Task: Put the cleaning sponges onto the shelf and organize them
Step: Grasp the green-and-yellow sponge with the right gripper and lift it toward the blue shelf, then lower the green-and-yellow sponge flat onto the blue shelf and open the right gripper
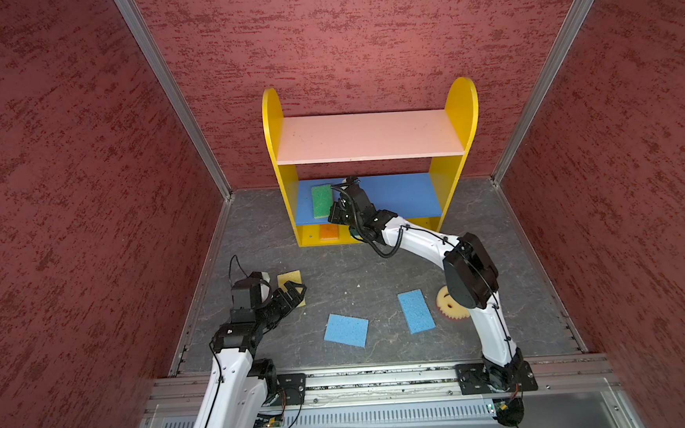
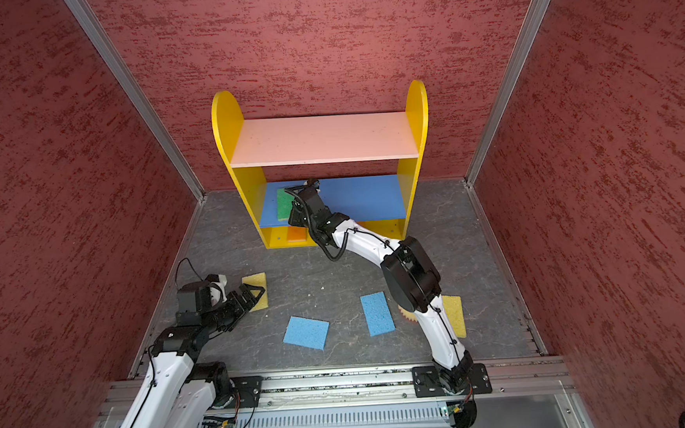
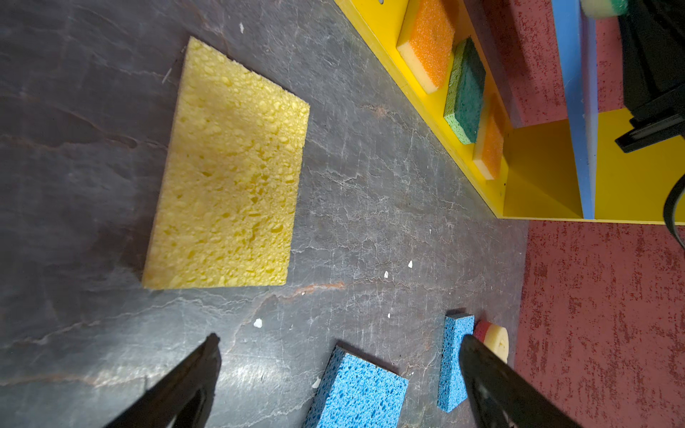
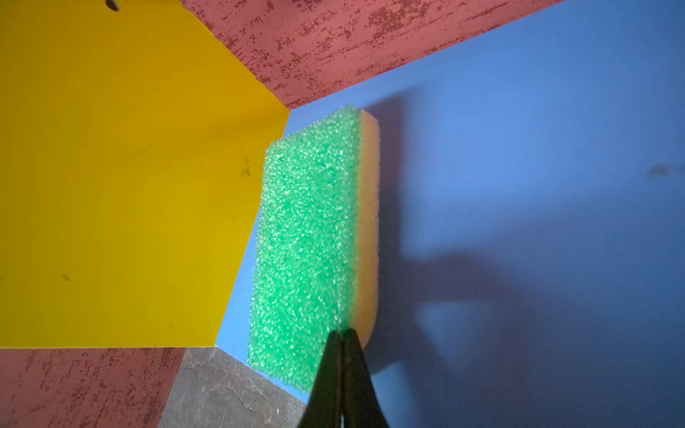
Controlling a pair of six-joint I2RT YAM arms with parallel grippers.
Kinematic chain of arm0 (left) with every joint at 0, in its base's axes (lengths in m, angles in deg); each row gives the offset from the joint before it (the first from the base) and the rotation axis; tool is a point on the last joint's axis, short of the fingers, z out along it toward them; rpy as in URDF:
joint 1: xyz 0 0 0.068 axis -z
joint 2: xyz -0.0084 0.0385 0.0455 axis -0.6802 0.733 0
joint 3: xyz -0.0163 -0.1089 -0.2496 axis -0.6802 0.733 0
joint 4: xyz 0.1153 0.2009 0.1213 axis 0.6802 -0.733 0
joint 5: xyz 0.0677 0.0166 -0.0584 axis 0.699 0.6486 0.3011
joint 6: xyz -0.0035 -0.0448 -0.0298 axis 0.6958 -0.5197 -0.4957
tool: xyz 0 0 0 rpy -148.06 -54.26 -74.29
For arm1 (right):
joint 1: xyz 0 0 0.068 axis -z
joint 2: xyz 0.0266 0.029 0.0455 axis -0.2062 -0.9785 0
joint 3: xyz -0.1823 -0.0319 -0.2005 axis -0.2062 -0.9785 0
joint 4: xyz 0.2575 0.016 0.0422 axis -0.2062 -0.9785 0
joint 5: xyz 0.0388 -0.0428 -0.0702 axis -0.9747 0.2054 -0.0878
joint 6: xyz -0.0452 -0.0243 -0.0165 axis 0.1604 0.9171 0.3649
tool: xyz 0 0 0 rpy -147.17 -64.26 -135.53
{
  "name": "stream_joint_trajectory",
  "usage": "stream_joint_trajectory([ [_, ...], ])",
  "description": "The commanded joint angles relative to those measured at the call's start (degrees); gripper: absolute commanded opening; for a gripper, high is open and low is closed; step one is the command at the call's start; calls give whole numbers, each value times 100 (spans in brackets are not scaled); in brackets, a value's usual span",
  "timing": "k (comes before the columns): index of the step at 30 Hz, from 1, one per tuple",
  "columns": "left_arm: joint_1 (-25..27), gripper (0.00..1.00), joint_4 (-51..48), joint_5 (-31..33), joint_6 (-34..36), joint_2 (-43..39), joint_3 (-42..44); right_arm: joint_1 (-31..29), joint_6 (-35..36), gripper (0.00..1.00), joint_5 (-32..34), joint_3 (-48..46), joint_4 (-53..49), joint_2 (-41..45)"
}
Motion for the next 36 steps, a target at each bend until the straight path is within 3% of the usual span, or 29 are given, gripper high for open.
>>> stream_joint_trajectory([
  [1,-50,100,37,41,94,-44,57,25,-324,0,27,192,-112,-53],
  [7,-50,100,30,32,109,-35,49,25,-507,0,69,103,-84,-22],
  [11,-51,100,27,31,111,-35,40,21,-581,15,122,49,-49,17],
  [22,-50,100,18,6,105,-8,14,18,-585,26,246,-61,-66,158],
  [29,-52,100,12,6,102,8,5,-139,-295,40,371,-145,-227,486],
  [33,-56,100,20,-3,109,4,-4,-233,-212,39,478,-368,-193,746],
  [36,-55,100,17,-3,109,0,-4,-282,-222,27,453,-571,-53,864],
])
